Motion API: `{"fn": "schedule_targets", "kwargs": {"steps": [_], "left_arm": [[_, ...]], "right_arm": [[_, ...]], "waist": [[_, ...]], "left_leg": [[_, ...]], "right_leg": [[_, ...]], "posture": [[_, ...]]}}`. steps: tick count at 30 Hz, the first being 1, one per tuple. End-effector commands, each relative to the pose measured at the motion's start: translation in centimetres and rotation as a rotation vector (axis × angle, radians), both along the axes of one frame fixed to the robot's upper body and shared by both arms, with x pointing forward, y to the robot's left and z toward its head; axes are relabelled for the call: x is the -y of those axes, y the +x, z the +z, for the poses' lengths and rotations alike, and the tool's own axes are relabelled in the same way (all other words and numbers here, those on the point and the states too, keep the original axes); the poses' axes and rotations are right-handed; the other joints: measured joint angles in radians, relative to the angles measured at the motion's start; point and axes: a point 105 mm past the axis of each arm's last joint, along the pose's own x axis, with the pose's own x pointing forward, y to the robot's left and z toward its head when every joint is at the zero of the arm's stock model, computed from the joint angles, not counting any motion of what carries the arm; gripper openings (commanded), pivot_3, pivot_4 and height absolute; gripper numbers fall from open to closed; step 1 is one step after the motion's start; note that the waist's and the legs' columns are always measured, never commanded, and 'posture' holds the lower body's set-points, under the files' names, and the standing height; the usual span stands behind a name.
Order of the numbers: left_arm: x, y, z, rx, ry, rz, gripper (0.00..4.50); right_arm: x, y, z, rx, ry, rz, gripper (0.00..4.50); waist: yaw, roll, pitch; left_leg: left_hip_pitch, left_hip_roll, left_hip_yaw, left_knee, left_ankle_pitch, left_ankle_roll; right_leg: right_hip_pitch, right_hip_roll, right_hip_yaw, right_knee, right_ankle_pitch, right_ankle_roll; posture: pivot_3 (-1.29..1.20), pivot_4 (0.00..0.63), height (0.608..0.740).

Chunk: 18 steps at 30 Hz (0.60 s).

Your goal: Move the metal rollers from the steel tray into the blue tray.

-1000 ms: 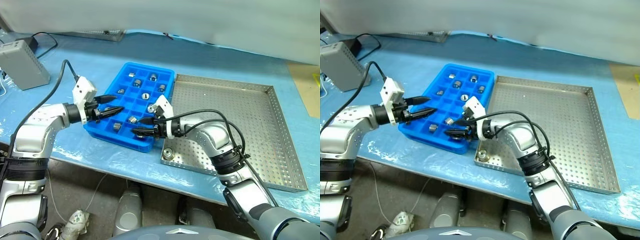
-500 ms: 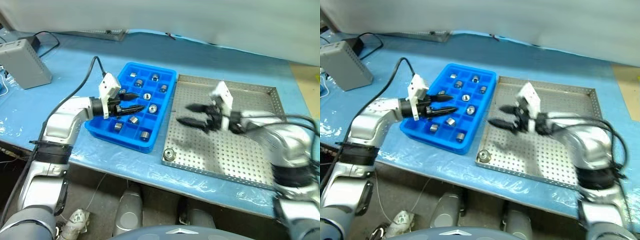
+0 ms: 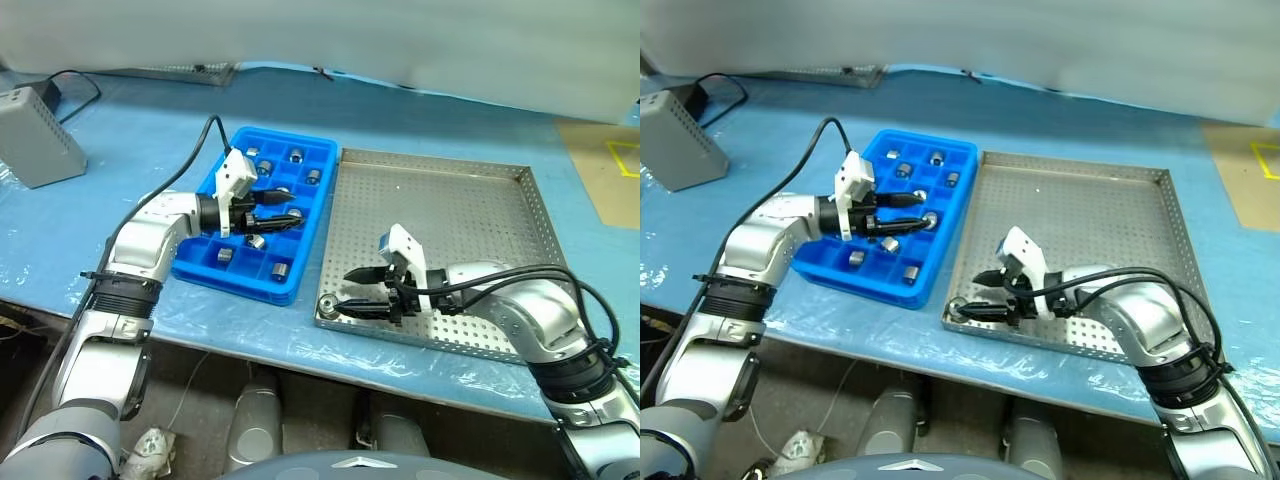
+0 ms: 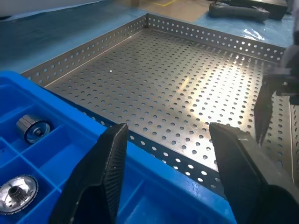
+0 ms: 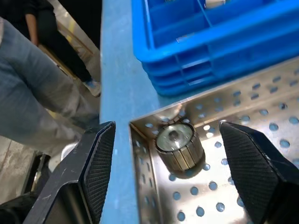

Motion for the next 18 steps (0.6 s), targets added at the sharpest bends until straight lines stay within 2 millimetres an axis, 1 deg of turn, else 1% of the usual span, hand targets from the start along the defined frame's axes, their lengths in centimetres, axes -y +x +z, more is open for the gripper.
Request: {"fn": "schedule_targets", "kwargs": {"steps": [1, 5, 9, 14, 18], "left_arm": [[-0.2, -0.7, 1.1, 0.042, -0.002, -0.002, 2.91], [-0.4, -1.0, 1.0, 0.038, -0.002, 0.010, 2.91], [-0.6, -1.0, 1.0, 0.038, -0.002, 0.023, 2.91], [-0.5, -1.1, 0.9, 0.035, -0.010, 0.026, 2.91], [-0.5, -0.9, 0.7, 0.030, -0.013, 0.032, 2.91]], "right_arm": [[-0.5, 0.2, 0.1, 0.042, 0.006, 0.028, 3.68], [-0.2, 0.4, -1.4, 0.028, -0.033, 0.028, 3.68], [-0.4, 0.6, -2.2, 0.019, -0.041, 0.024, 3.68], [-0.3, 1.4, -3.5, 0.015, -0.065, -0.011, 3.68], [-0.8, 1.3, -3.6, 0.008, -0.054, -0.004, 3.68]], "waist": [[0.001, 0.000, 0.000], [0.001, 0.000, 0.000], [0.002, 0.000, 0.000], [0.001, 0.000, 0.000], [0.001, 0.000, 0.000]], "left_leg": [[0.000, 0.000, 0.000, 0.000, 0.000, 0.000], [0.000, 0.000, 0.000, 0.000, 0.000, 0.001], [0.000, 0.000, 0.000, 0.000, 0.000, 0.001], [0.000, 0.000, 0.000, 0.000, 0.000, 0.001], [0.001, 0.000, 0.000, 0.000, 0.000, 0.001]], "right_leg": [[0.000, 0.000, 0.000, 0.000, 0.000, 0.000], [0.000, 0.000, 0.000, 0.000, 0.000, 0.000], [0.000, 0.000, 0.000, 0.000, 0.000, 0.000], [0.000, 0.000, 0.000, 0.000, 0.000, 0.000], [0.000, 0.000, 0.000, 0.001, 0.000, 0.000]], "posture": [[0.15, 0.150, 0.740], [0.17, 0.150, 0.740], [0.18, 0.150, 0.740], [0.18, 0.150, 0.740], [0.18, 0.150, 0.740]]}}
